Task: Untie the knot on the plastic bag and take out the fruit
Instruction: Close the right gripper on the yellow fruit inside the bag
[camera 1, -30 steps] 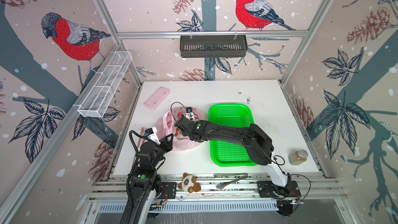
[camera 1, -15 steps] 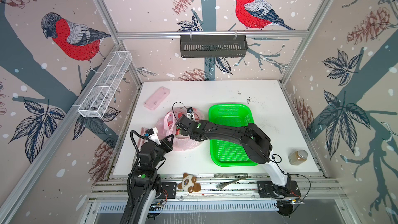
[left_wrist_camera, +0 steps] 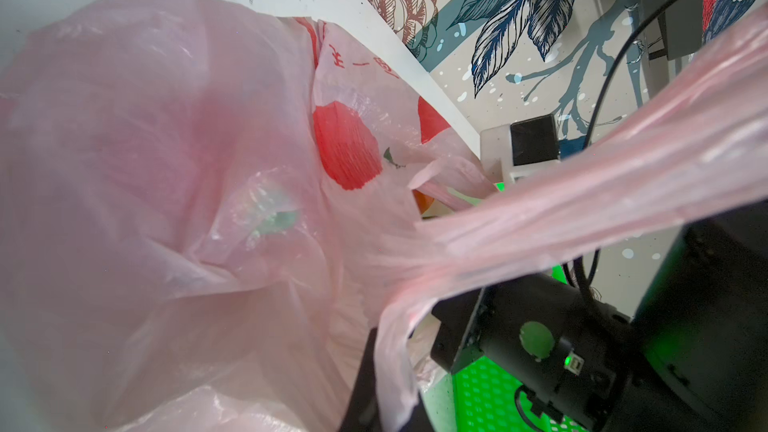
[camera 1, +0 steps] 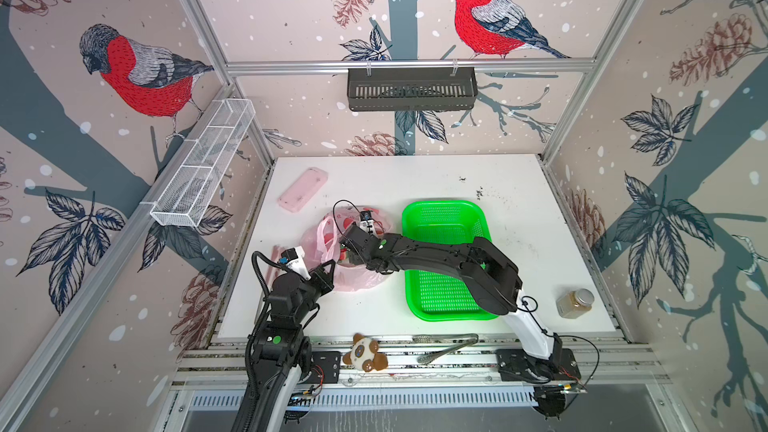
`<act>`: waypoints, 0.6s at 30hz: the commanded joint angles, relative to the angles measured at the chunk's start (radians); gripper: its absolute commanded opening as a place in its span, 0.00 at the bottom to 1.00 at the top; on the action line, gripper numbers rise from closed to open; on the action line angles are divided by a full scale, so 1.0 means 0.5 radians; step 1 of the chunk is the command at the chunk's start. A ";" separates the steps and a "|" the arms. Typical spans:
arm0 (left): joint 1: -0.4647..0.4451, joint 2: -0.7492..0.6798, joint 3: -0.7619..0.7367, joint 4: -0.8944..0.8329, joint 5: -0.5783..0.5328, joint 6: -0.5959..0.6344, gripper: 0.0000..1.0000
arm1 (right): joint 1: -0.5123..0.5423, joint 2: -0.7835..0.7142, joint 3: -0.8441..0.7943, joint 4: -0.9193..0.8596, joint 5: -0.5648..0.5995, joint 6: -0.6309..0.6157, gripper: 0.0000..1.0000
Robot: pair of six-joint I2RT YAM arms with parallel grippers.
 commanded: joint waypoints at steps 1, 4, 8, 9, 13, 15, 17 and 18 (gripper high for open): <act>-0.002 0.003 -0.005 0.110 0.023 0.005 0.00 | -0.005 0.010 -0.010 0.023 -0.004 0.044 0.81; -0.002 0.004 -0.003 0.110 0.026 0.005 0.00 | -0.007 0.016 -0.019 0.026 -0.002 0.052 0.80; -0.002 0.001 -0.006 0.110 0.025 0.003 0.00 | -0.008 0.017 -0.029 0.035 -0.002 0.058 0.79; -0.002 0.001 -0.004 0.111 0.027 0.005 0.00 | -0.008 0.016 -0.029 0.037 -0.001 0.060 0.78; -0.002 -0.001 -0.004 0.114 0.028 0.005 0.00 | -0.008 0.017 -0.031 0.042 0.006 0.061 0.75; -0.002 -0.002 -0.005 0.113 0.032 0.004 0.00 | -0.008 0.014 -0.034 0.044 0.004 0.058 0.72; -0.002 -0.003 -0.004 0.113 0.033 0.008 0.00 | -0.007 0.000 -0.045 0.053 0.005 0.054 0.71; -0.002 -0.002 -0.005 0.113 0.033 0.010 0.00 | -0.005 -0.007 -0.053 0.064 0.005 0.052 0.70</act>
